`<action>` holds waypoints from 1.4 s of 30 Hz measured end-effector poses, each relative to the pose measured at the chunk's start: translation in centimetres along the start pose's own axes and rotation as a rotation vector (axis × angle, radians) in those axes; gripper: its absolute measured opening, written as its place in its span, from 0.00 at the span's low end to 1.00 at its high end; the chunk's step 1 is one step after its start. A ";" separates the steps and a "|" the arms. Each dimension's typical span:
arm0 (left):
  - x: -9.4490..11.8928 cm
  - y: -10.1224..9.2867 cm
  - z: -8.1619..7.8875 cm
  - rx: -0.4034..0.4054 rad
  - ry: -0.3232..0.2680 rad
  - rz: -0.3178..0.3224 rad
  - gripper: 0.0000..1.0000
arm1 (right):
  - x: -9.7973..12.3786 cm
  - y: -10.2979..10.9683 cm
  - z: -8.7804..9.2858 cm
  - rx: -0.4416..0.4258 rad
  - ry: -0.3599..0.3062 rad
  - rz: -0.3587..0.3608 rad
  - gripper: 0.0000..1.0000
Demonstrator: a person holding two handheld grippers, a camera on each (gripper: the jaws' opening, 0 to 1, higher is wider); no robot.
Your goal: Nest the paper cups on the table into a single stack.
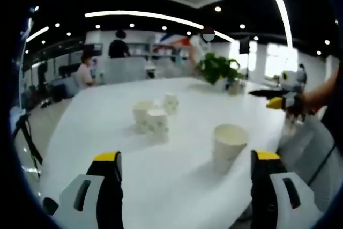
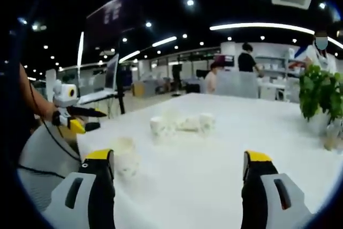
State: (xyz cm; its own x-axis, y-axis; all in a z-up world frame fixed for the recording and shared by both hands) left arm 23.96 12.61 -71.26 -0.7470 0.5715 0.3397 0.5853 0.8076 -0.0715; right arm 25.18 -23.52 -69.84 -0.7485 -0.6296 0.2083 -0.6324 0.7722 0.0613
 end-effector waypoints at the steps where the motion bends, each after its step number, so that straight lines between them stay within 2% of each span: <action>1: 0.1 0.2 -0.1 -0.003 -0.003 -0.003 1.00 | 0.0 0.0 0.0 0.004 -0.002 -0.003 0.99; 5: -0.1 1.4 0.0 -0.017 0.000 -0.026 1.00 | 0.0 0.0 0.3 0.015 0.012 -0.007 0.98; 9: -0.2 1.6 -0.3 -0.022 -0.005 -0.026 1.00 | 0.3 0.0 0.0 0.013 0.005 -0.005 0.98; 15: -0.9 1.9 0.2 -0.034 0.000 -0.027 1.00 | 0.3 0.1 0.2 0.009 0.006 -0.005 0.97; 25: -4.4 2.4 0.7 -0.030 0.001 0.001 0.99 | 0.2 0.6 0.0 0.011 0.001 -0.004 0.94; 27: -5.1 2.7 0.6 -0.056 -0.007 -0.016 0.99 | 0.2 0.7 -0.3 0.011 -0.002 -0.003 0.94; 30: -6.4 3.1 0.7 -0.051 -0.003 -0.013 0.99 | 0.2 0.8 -0.4 0.013 -0.004 -0.002 0.94; 35: -8.6 3.7 0.9 -0.049 0.010 0.005 0.94 | 0.2 0.7 -0.6 0.013 0.001 -0.003 0.94; 42: -10.7 4.9 0.7 -0.042 0.002 -0.002 0.87 | 0.1 0.5 -0.6 0.017 0.014 -0.002 0.94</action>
State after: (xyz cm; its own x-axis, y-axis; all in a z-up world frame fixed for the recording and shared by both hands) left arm 34.55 10.53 -75.91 -0.7478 0.5692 0.3419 0.5963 0.8022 -0.0313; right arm 24.86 -23.16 -69.23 -0.7442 -0.6301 0.2218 -0.6376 0.7691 0.0455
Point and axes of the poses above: the point that each gripper's makers call its tool centre point, and the gripper's own axes: x roughly backward along the fingers, y roughly to its left, z roughly out of its underside, the point moved 8 cm from there along x, roughly backward along the fingers, and after that the axes turned 2 degrees about -z, right-handed, at the moved point
